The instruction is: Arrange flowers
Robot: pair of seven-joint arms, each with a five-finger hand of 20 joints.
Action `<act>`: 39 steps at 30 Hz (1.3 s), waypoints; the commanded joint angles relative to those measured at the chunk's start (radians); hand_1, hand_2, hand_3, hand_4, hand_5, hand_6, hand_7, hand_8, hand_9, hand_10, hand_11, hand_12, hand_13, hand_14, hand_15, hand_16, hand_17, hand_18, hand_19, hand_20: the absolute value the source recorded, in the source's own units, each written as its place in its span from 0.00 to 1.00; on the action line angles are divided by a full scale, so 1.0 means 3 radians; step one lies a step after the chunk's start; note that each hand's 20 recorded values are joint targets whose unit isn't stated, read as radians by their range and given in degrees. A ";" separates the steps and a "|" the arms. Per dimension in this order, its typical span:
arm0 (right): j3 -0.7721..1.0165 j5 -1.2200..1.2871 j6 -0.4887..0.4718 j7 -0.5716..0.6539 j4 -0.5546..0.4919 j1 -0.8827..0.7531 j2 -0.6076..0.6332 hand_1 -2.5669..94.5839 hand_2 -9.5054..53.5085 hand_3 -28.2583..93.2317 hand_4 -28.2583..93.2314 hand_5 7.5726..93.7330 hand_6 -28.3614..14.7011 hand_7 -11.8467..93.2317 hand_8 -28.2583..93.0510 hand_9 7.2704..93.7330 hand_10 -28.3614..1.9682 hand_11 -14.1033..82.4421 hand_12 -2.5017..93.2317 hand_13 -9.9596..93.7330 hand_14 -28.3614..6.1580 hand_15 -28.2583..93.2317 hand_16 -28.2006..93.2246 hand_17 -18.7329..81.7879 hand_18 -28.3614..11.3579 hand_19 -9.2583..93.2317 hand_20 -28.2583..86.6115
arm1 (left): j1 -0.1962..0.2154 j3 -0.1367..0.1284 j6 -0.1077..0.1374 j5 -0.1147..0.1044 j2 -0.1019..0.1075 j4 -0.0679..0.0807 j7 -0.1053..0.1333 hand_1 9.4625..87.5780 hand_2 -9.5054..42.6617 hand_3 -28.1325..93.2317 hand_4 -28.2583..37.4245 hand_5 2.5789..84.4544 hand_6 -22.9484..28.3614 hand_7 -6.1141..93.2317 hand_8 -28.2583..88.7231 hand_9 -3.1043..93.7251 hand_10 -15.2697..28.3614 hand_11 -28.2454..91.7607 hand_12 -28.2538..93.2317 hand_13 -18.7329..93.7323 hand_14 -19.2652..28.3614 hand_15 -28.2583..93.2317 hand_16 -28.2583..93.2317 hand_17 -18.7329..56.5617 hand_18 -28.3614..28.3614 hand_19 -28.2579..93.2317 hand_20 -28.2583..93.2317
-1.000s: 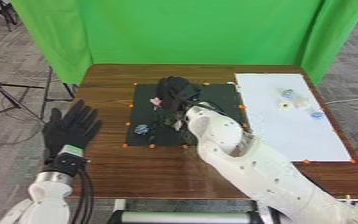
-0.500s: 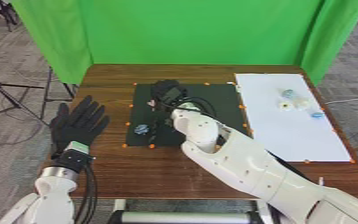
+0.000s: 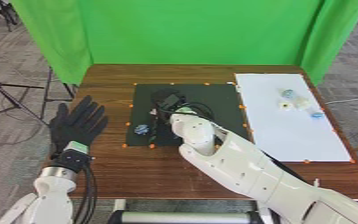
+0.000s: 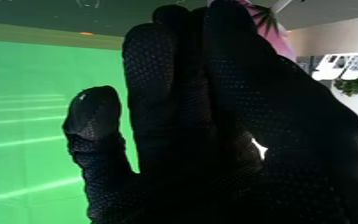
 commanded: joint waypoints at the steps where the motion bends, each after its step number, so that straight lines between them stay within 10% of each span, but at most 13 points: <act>1: 0.0031 0.0046 0.0072 0.0118 -0.0052 0.0005 -0.0005 0.60 0.00 0.83 0.00 0.64 0.63 0.32 0.12 0.69 0.50 0.35 0.21 0.72 0.63 0.65 0.61 0.55 0.15 0.95 0.60 | 0.0030 -0.0040 0.0029 -0.0011 -0.0040 -0.0023 -0.0030 0.22 0.36 0.81 0.00 0.38 0.58 0.23 0.15 0.30 0.66 0.41 0.32 0.32 0.68 0.50 0.17 0.16 0.71 0.48 0.31; 15: 0.0584 0.0244 -0.0364 0.0337 -0.0667 -0.0310 0.0196 0.53 0.00 0.88 0.00 0.52 0.56 0.28 0.13 0.61 0.43 0.33 0.20 0.69 0.52 0.69 0.56 0.55 0.13 0.96 0.59 | 0.0151 -0.0144 0.0031 0.0028 -0.0177 -0.0067 -0.0135 0.22 0.35 0.81 0.00 0.37 0.59 0.23 0.15 0.29 0.66 0.41 0.32 0.32 0.69 0.50 0.17 0.16 0.71 0.48 0.30; 28: 0.1477 0.0200 0.0432 0.0773 -0.0968 -0.0808 0.1505 0.45 0.00 0.90 0.00 0.49 0.53 0.25 0.14 0.50 0.36 0.30 0.20 0.62 0.38 0.77 0.46 0.51 0.12 0.93 0.58 | 0.0522 -0.0411 0.0122 0.0138 -0.0190 -0.0164 -0.0013 0.22 0.36 0.81 0.00 0.37 0.59 0.24 0.15 0.29 0.66 0.41 0.32 0.32 0.69 0.50 0.17 0.16 0.71 0.48 0.30; 39: 0.2377 0.0354 0.0082 0.1244 -0.1051 -0.1548 0.1852 0.46 0.00 0.89 0.00 0.50 0.54 0.25 0.14 0.51 0.39 0.29 0.19 0.64 0.41 0.78 0.45 0.52 0.12 0.93 0.58 | 0.0690 -0.0520 0.0140 0.0122 -0.0211 -0.0207 0.0045 0.22 0.35 0.81 0.00 0.37 0.59 0.24 0.15 0.30 0.66 0.41 0.32 0.32 0.69 0.51 0.17 0.16 0.71 0.48 0.30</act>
